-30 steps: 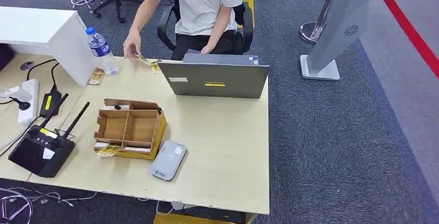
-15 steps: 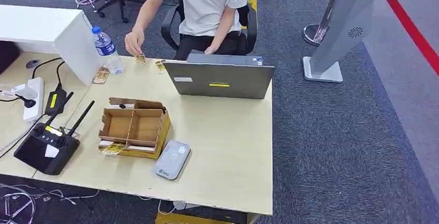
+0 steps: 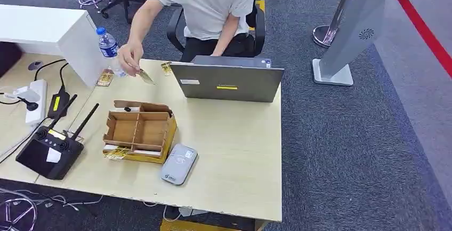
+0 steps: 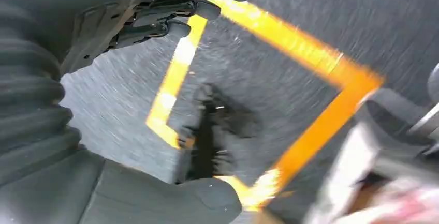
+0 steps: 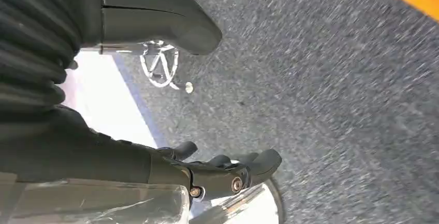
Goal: Pass the card to the sensor for recognition and then transmit it.
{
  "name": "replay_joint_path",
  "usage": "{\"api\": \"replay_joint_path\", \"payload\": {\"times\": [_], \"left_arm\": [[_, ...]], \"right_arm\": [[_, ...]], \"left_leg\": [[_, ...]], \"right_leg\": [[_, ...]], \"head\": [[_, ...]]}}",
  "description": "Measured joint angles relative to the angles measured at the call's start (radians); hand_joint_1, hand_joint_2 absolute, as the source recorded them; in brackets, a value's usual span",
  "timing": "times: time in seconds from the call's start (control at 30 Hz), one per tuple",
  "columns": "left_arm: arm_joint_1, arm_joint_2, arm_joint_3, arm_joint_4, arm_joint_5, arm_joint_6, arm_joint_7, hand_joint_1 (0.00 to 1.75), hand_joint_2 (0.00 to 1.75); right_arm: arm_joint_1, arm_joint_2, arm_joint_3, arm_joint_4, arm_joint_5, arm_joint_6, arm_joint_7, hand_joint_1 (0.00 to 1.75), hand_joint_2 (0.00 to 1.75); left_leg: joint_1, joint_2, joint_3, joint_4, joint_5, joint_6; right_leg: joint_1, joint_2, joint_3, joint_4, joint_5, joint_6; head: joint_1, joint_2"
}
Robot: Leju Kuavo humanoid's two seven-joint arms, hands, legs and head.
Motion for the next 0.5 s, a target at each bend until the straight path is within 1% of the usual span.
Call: {"api": "replay_joint_path", "payload": {"times": [0.03, 0.1, 0.13, 0.17, 0.23, 0.5], "left_arm": [[0.007, -0.014, -0.051, 0.000, -0.002, -0.001, 0.002, 0.00, 1.75], [0.020, -0.024, -0.124, 0.000, 0.003, 0.000, 0.006, 0.00, 1.75], [0.027, -0.027, -0.161, 0.000, 0.008, 0.001, 0.009, 0.00, 0.00], [0.034, -0.030, -0.189, 0.000, 0.014, 0.002, 0.011, 0.00, 0.00], [0.048, -0.032, -0.251, 0.000, 0.026, 0.005, 0.015, 0.00, 0.00], [0.097, -0.036, -0.461, -0.022, 0.079, 0.021, 0.032, 0.00, 0.00]], "right_arm": [[0.004, 0.002, 0.001, -0.004, -0.025, 0.007, -0.006, 0.00, 1.75], [0.015, 0.003, 0.003, -0.011, -0.071, 0.012, -0.018, 0.00, 1.75], [0.021, 0.004, 0.006, -0.015, -0.100, 0.017, -0.023, 0.00, 1.75], [0.027, 0.004, 0.009, -0.019, -0.126, 0.021, -0.029, 0.00, 0.00], [0.039, 0.005, 0.017, -0.030, -0.180, 0.029, -0.040, 0.00, 0.00], [0.093, 0.005, 0.042, -0.073, -0.403, 0.056, -0.089, 0.00, 0.00]], "left_leg": [[0.000, 0.000, 0.000, 0.000, 0.000, 0.000], [0.000, 0.000, 0.000, 0.000, 0.000, 0.000], [0.000, 0.000, 0.000, 0.000, 0.000, 0.000], [0.001, 0.000, 0.000, 0.000, 0.000, 0.000], [0.001, 0.000, 0.000, 0.000, -0.001, 0.000], [0.001, 0.000, 0.000, 0.000, -0.001, 0.000]], "right_leg": [[0.000, 0.000, 0.000, 0.000, 0.000, 0.000], [0.000, 0.000, 0.000, 0.000, 0.000, 0.000], [0.000, 0.000, 0.000, 0.000, 0.000, 0.000], [0.000, 0.000, -0.001, 0.000, 0.000, 0.000], [0.001, 0.000, -0.001, 0.000, -0.001, 0.000], [0.001, 0.000, 0.000, 0.000, -0.001, -0.001]], "head": [[0.000, 0.000], [0.000, 0.000], [0.000, 0.000], [0.000, 0.000], [0.000, 0.000], [0.000, 0.000]]}}
